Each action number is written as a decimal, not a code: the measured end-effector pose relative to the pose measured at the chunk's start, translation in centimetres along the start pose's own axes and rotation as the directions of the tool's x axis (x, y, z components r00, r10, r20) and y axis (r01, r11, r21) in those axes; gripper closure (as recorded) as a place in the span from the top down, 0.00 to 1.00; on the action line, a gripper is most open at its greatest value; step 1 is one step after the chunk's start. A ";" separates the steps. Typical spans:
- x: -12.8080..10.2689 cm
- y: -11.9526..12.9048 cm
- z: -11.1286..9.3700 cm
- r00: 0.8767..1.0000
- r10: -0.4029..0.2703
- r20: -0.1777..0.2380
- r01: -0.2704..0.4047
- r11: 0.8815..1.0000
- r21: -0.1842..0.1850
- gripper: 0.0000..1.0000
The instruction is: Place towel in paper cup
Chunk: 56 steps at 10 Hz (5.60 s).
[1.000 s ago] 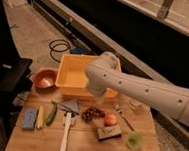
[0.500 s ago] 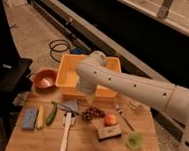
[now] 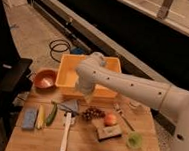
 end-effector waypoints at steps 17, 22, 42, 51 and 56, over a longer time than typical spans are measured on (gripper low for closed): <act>-1.8 -4.2 12.0 0.964 -0.180 0.194 0.193 0.980 -0.049 0.65; -1.9 -4.1 12.8 0.963 -0.173 0.207 0.191 0.979 -0.075 0.34; 5.0 14.1 -2.7 0.947 0.321 -0.011 -0.320 0.947 0.017 0.00; 6.5 15.4 -3.7 0.926 0.376 -0.043 -0.376 0.927 0.013 0.00; 13.5 22.2 -8.7 0.841 0.513 -0.172 -0.520 0.854 0.010 0.00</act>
